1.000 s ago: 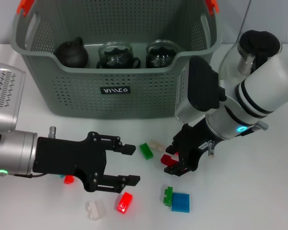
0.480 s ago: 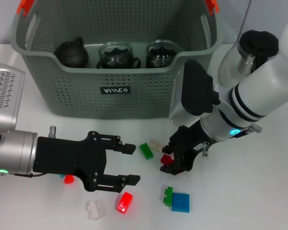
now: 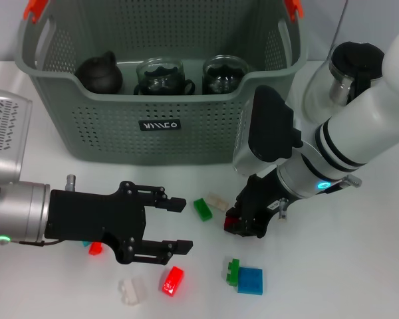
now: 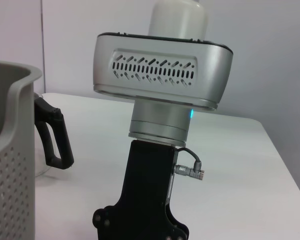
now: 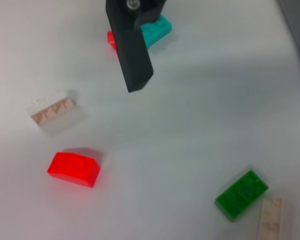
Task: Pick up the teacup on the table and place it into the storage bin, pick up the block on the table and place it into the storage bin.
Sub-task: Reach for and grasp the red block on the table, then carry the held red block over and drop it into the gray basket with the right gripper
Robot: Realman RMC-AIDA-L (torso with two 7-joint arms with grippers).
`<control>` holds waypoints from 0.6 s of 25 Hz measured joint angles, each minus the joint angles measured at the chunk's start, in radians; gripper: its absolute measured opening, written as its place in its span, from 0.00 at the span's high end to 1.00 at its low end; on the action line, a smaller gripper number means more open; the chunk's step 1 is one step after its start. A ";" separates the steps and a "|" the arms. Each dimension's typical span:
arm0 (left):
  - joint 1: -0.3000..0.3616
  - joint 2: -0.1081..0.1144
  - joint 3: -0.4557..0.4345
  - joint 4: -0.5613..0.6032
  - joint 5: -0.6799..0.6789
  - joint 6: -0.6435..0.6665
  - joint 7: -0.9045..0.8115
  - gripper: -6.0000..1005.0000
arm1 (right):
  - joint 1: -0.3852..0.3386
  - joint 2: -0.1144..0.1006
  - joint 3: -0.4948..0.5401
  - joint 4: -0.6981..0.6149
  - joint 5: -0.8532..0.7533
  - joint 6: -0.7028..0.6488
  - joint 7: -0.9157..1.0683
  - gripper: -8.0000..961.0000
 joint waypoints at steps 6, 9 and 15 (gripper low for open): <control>0.000 0.002 -0.013 -0.002 0.000 0.003 0.000 0.33 | 0.000 -0.001 -0.004 -0.001 0.000 -0.002 0.005 0.79; 0.000 0.002 -0.015 -0.003 0.000 0.009 0.000 0.33 | -0.003 -0.004 -0.003 -0.013 0.000 -0.013 0.005 0.78; 0.011 0.003 -0.040 0.002 0.012 0.024 -0.001 0.33 | -0.041 -0.012 0.041 -0.105 -0.001 -0.102 0.011 0.78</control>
